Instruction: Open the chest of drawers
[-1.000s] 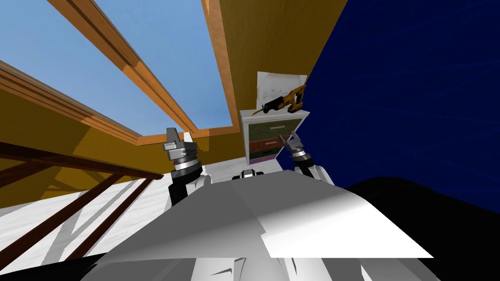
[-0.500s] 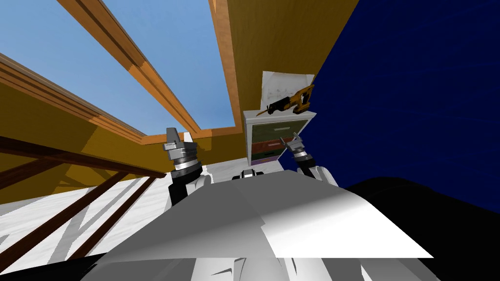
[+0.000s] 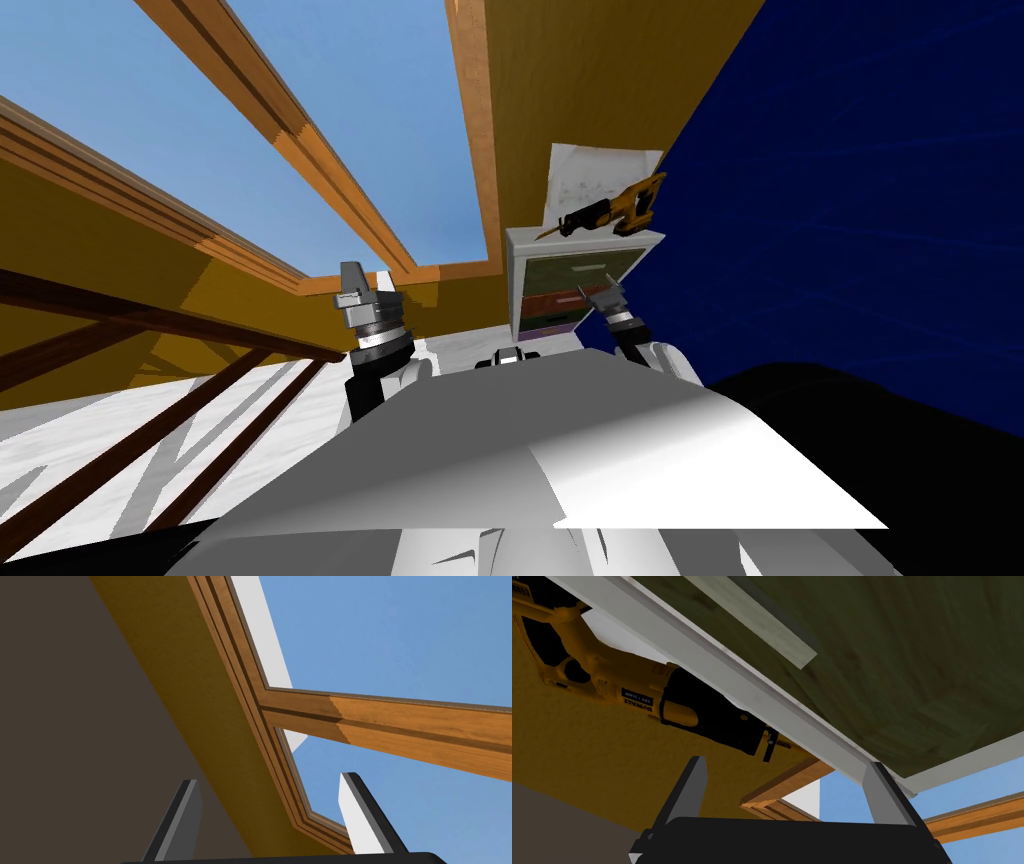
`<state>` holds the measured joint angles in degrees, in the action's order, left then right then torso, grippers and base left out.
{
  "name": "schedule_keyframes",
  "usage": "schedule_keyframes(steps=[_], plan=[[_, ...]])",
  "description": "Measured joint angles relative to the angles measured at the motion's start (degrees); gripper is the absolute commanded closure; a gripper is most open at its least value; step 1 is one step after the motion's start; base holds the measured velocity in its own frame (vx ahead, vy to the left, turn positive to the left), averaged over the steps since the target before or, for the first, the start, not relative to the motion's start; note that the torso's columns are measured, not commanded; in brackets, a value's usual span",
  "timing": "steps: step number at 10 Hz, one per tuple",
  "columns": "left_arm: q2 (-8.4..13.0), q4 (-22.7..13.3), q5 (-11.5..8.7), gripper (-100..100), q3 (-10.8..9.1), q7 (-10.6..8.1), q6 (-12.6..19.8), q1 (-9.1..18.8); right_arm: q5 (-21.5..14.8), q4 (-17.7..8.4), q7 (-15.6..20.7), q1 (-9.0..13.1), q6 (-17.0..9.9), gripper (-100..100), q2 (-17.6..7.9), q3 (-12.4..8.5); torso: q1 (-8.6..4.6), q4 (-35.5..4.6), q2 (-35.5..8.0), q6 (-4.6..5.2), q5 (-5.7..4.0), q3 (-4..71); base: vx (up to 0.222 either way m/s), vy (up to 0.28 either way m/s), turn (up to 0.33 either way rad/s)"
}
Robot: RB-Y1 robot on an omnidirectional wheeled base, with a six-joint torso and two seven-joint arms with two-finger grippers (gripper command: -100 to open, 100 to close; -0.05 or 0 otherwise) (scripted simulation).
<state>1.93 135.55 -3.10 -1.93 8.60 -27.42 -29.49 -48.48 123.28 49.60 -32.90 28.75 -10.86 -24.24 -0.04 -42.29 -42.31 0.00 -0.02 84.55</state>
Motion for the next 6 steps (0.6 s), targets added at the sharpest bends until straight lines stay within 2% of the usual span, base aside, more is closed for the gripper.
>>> schedule_keyframes(steps=[3,6], plan=[[0.0,0.0,0.0,0,0.0,0.0,0.0,0.0,-3.5,-1.8,4.4,0.3,-0.8,-100,-0.7,-2.2,0.02,0.0,0.0,0.0,0.01,0.0,0.048,0.04,0.035],[0.0,0.0,0.0,0,0.0,0.0,0.0,0.0,-6.8,-2.4,8.3,0.0,-1.8,-100,-1.5,-3.7,0.1,0.0,0.1,0.0,0.03,0.0,0.053,0.049,0.048]])
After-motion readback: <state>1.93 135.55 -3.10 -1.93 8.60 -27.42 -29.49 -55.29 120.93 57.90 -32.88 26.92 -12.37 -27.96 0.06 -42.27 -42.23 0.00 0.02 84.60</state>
